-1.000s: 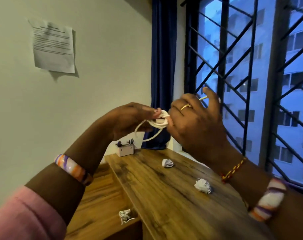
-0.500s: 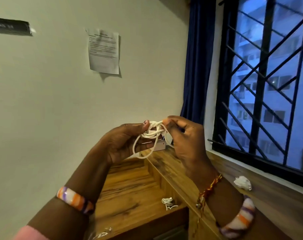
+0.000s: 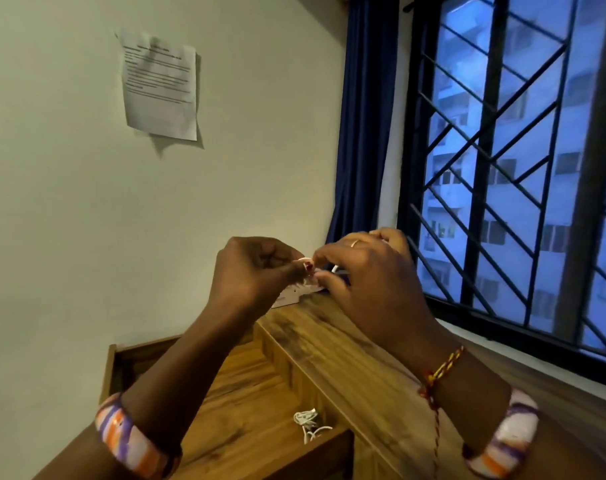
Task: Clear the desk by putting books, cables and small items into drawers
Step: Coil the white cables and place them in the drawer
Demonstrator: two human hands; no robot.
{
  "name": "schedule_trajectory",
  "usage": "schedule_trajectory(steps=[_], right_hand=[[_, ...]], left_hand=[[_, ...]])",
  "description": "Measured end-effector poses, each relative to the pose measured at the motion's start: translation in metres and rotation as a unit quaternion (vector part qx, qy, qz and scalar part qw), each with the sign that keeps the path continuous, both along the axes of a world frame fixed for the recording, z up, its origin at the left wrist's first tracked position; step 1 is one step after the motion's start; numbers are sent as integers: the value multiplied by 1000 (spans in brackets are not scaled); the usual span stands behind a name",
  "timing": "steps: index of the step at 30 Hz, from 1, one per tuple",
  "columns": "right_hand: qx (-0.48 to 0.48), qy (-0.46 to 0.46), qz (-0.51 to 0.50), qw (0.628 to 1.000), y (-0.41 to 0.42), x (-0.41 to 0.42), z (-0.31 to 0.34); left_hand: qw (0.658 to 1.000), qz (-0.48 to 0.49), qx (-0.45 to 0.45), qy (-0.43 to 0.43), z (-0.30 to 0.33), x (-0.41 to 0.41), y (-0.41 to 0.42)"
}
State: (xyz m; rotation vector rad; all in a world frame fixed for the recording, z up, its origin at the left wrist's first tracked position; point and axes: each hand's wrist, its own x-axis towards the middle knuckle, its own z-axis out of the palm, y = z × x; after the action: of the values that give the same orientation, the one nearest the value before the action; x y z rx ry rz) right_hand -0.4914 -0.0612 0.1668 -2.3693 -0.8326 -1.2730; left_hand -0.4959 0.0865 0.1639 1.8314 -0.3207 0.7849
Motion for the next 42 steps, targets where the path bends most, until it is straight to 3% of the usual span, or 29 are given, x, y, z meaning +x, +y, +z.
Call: schedule_trajectory(steps=[5, 9, 16, 23, 26, 29, 34, 38, 42], right_hand=[[-34, -164, -112, 979, -18, 53, 12], [-62, -210, -180, 959, -38, 101, 27], [-93, -153, -194, 965, -73, 164, 21], [-107, -171, -192, 960, -104, 221, 17], [-109, -192, -205, 953, -112, 246, 17], [-83, -163, -215, 959, -117, 270, 21], [13, -75, -119, 990, -112, 309, 42], [-36, -60, -159, 985, -98, 338, 35], [-60, -35, -159, 985, -92, 359, 35]], left_hand=[[995, -71, -67, -2, 23, 60, -32], [987, -136, -86, 3, 39, 115, -54], [993, -110, 35, 26, 45, 186, -81], [968, -225, -79, 82, 42, 242, -102], [970, -234, -52, 45, 40, 269, -109], [984, -175, 38, -8, 39, 296, -117], [985, -147, 75, -40, 37, 345, -118], [978, -48, 173, -102, 31, 379, -119], [980, -98, 148, -92, 31, 404, -118]])
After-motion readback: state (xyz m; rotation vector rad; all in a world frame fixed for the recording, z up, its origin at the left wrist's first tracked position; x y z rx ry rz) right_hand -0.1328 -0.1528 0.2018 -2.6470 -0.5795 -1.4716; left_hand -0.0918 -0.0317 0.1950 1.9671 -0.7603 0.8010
